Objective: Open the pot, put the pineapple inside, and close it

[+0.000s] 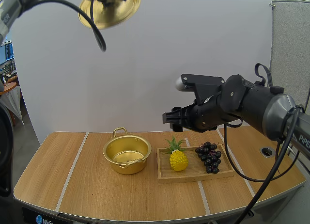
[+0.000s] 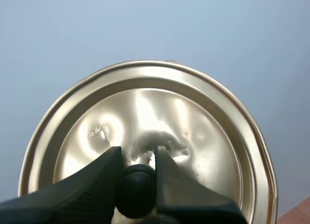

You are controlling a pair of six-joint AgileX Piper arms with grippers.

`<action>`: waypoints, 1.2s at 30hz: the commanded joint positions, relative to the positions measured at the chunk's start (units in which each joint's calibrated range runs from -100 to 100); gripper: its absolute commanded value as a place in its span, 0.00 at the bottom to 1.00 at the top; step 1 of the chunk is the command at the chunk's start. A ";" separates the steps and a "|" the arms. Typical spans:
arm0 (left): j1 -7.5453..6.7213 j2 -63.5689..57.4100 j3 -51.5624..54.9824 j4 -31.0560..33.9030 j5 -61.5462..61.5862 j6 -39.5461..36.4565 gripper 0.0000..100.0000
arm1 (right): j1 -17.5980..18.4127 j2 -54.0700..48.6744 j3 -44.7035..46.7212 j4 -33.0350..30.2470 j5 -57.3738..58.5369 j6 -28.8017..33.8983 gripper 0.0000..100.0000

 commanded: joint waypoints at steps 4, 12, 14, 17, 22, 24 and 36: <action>0.02 -0.45 -5.41 0.09 -7.96 -0.73 0.00 | 1.78 8.33 -3.44 0.15 0.72 -0.74 1.00; 0.02 -0.45 -5.41 0.09 -16.29 -0.73 0.00 | 1.78 18.67 -5.49 -2.90 -4.75 -0.52 1.00; 0.02 -0.45 -5.41 0.09 -16.29 -0.73 0.00 | 1.78 21.51 -5.49 -3.05 -5.60 -0.33 1.00; 0.02 -0.45 -5.41 0.09 -16.29 -0.73 0.00 | 1.78 25.63 -5.49 -3.05 -6.07 -0.33 1.00; 0.02 -0.45 -5.41 0.09 -16.29 -0.73 0.00 | 1.78 29.48 -5.49 -4.74 -7.09 1.17 1.00; 0.02 -0.45 -5.41 0.09 -16.29 -0.73 0.00 | 1.78 29.64 -5.49 -7.13 -7.97 2.83 1.00; 0.02 -0.45 -5.41 0.09 -16.29 -0.73 0.00 | 1.78 32.47 -5.49 -9.47 -8.78 5.23 1.00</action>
